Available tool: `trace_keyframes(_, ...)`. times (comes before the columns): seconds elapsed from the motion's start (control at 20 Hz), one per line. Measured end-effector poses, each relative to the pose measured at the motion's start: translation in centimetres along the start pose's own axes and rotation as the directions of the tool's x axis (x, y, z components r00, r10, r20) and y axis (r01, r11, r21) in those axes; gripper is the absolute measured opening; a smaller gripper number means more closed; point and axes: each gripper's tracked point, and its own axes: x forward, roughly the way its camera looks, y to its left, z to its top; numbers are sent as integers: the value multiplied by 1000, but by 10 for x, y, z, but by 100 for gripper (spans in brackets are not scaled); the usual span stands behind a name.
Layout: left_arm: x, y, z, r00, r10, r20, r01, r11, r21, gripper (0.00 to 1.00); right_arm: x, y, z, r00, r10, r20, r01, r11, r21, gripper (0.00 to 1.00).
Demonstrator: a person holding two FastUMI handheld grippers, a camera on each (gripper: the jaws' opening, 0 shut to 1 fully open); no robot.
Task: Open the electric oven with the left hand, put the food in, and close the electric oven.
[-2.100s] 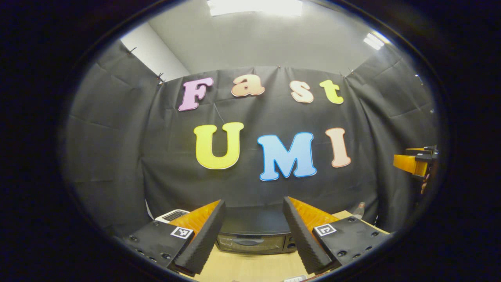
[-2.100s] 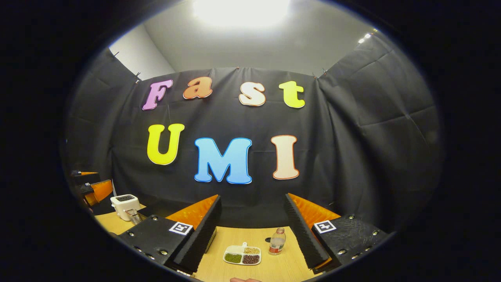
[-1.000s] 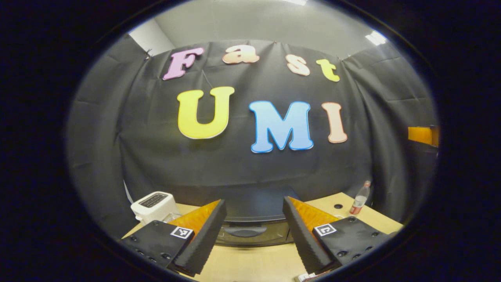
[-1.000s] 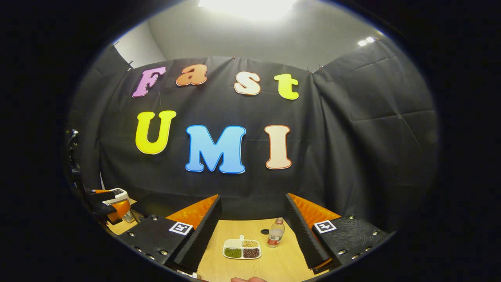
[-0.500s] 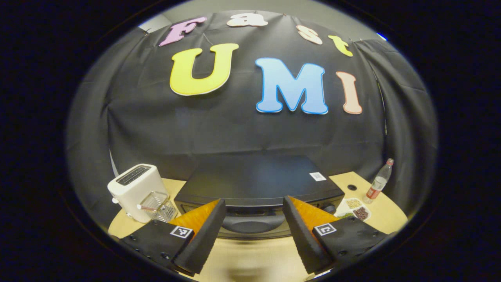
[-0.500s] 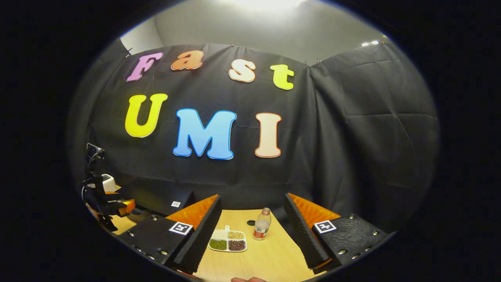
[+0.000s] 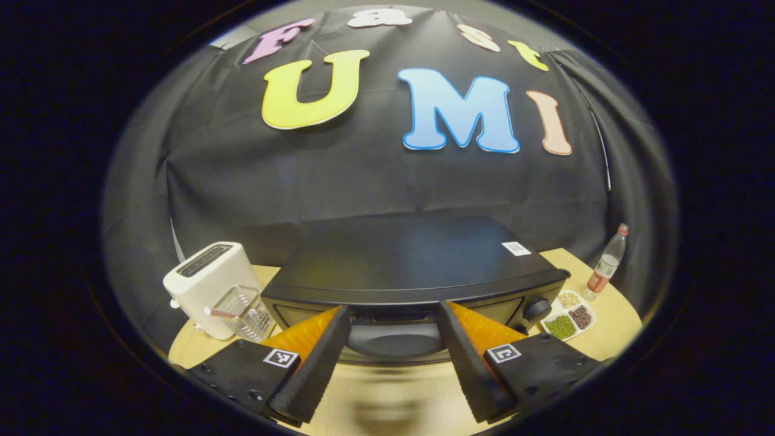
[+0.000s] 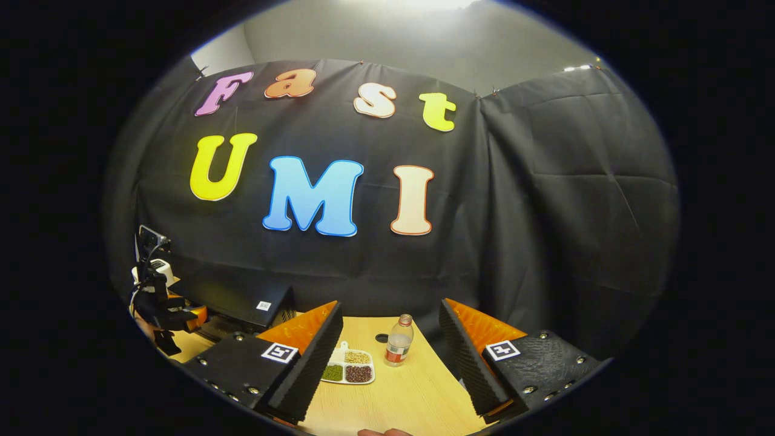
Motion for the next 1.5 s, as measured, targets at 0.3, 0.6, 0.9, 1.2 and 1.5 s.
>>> trace_keyframes(0.3,-20,-1,-13,999,-11,-31,11,1000,-3,98,2,15,0,999,38,1,-38,999,-9,97)
trace_keyframes(0.6,-42,-1,-34,998,-16,-53,15,1000,-13,92,-3,21,1,998,58,7,-58,998,-13,97)
trace_keyframes(0.9,-60,-1,-62,996,-15,-89,12,999,-34,97,-10,19,-1,998,59,1,-59,998,-14,96)
trace_keyframes(1.2,-72,-4,-109,986,-27,-164,21,999,-38,100,-18,24,-7,997,75,-8,-76,997,-21,96)
trace_keyframes(1.5,-77,-6,-156,969,-37,-246,35,999,-12,97,-23,29,-19,995,92,-41,-94,995,-30,97)
